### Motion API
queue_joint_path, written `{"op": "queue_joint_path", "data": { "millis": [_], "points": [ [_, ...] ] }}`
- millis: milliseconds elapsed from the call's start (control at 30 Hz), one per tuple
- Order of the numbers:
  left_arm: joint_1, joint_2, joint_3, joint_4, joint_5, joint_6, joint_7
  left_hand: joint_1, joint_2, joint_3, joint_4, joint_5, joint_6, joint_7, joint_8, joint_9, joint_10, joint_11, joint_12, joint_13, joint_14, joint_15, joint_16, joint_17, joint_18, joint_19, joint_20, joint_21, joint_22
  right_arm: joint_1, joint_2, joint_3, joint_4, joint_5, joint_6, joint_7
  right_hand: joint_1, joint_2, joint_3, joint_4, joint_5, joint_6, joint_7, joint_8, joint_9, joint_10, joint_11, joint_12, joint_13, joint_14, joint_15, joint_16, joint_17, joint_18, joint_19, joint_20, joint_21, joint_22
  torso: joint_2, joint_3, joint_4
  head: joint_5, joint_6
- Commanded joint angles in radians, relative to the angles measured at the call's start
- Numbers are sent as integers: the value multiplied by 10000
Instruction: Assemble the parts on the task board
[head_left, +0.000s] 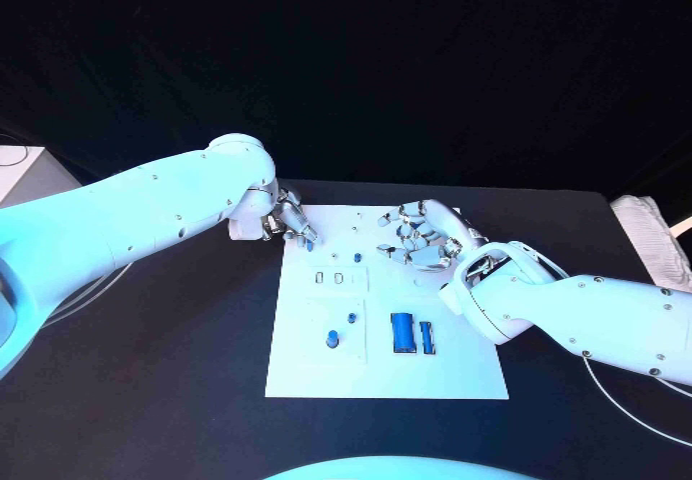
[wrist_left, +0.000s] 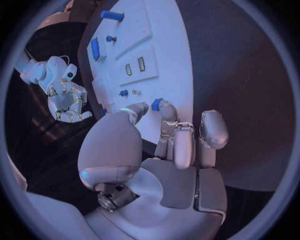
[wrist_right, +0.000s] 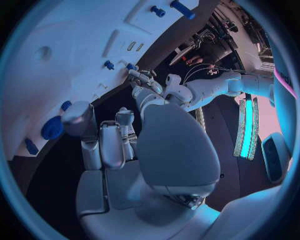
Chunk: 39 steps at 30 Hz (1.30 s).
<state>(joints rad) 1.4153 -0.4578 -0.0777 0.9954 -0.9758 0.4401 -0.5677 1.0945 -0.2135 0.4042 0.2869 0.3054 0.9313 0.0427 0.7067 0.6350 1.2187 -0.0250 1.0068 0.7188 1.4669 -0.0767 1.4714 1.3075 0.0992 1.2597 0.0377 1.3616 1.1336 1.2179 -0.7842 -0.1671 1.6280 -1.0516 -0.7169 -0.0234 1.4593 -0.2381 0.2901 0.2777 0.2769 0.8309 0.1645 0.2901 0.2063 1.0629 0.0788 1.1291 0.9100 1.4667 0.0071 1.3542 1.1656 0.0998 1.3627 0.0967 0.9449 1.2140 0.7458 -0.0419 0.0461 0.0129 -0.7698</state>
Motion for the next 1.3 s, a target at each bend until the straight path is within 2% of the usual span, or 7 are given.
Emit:
{"op": "queue_joint_path", "data": {
  "millis": [33, 333, 933, 1067, 1100, 1167, 1300],
  "points": [
    [0, -14, 5, 56, 104, 88, 15, 76, 8, -91, 21, -41, 38, 12, -56, -3, -13, 8, 65, 2, 478, -24, 56, 357, -43, 35, 21, -27, 2, -5, 6, 0, -2, -29, -1, 90, -62, -8, -20, 13, -2, -69, 32, 55, 10, -46, 14, -59, -8, 59, -80, -28, 9, 170, 35, 26, -23, -5, 1, -4, 0, 5, 9],
    [-6, -209, 21, 369, 290, -152, 122, -464, 170, -756, 61, -1482, 114, 17, -112, 9, 53, 18, 134, 72, 505, -10, 95, 450, -58, 97, 31, 3, 86, -5, 25, 0, -75, -29, -11, 93, -76, -6, -26, 18, 6, -74, 32, 61, 11, -61, 14, -72, -37, 55, -80, -41, -9, 172, 33, 26, -41, -15, -10, -11, 4, -10, 28],
    [4, -2385, 639, 2140, 1765, -1086, 445, -483, 429, -1245, 54, -1690, -243, 146, -176, 62, -567, 139, -359, -645, 266, 89, -224, -210, 99, -485, 106, -428, -671, -51, 10, -4, -231, -33, 912, 250, 57, 22, 451, -43, 3, 98, -38, 281, 47, -1107, -48, -2120, -2216, 104, -144, -41, 72, 156, 138, -34, -63, -4, -127, -26, 32, -41, 52],
    [-2, -3060, 670, 2642, 2622, -1704, 1493, 326, 735, -1153, 42, -1514, -1063, 518, -405, -20, -1624, 484, -908, -1255, -674, 388, -1373, -2288, 506, -2159, 316, -1789, -2813, -101, -6, -6, -102, -403, 1640, 436, 173, -267, 1483, -292, -26, 290, -18, 351, 31, -657, -87, -4523, -4061, 221, -153, 136, 381, 85, 317, -63, 266, 257, -150, -39, 30, -35, 43],
    [-15, -3349, 667, 2883, 3217, -2021, 2370, 992, 871, -871, 39, -1494, -1518, 759, -588, -164, -2184, 707, -1172, -1428, -1529, 620, -2348, -3827, 761, -3339, 467, -2850, -4296, -124, -11, -8, -13, -727, 1987, 479, 67, -352, 1813, -464, -105, 386, -30, 364, 26, -347, -28, -5395, -4739, 251, -95, 178, 451, 85, 367, -88, 385, 365, -144, -35, 29, -5, 70],
    [-56, -3725, 647, 3251, 4032, -2510, 3609, 2279, 1033, -146, -216, -1472, -2153, 1097, -881, -444, -2959, 1008, -1604, -1781, -2988, 854, -3945, -6081, 787, -3780, 718, -3569, -4800, -155, -10, -12, 117, -1234, 2413, 476, 49, -360, 2061, -654, -115, 578, -8, 431, 49, -420, 1, -6162, -5241, 293, -113, 261, 582, 36, 431, -50, 573, 499, -142, -37, 27, 13, 95],
    [-180, -4390, 577, 3993, 5508, -3689, 5660, 3259, 818, 686, -624, -1502, -2373, 1349, -1141, -875, -3350, 1225, -2182, -2398, -3615, 1073, -4728, -6642, 820, -3955, 961, -4248, -5213, -228, 36, -21, 349, -2413, 3086, 290, -87, -430, 2365, -975, -178, 811, -65, 471, 69, -157, 11, -7220, -5970, 315, -99, 319, 653, 16, 481, -28, 739, 646, -144, -63, 26, 16, 91]
  ]
}}
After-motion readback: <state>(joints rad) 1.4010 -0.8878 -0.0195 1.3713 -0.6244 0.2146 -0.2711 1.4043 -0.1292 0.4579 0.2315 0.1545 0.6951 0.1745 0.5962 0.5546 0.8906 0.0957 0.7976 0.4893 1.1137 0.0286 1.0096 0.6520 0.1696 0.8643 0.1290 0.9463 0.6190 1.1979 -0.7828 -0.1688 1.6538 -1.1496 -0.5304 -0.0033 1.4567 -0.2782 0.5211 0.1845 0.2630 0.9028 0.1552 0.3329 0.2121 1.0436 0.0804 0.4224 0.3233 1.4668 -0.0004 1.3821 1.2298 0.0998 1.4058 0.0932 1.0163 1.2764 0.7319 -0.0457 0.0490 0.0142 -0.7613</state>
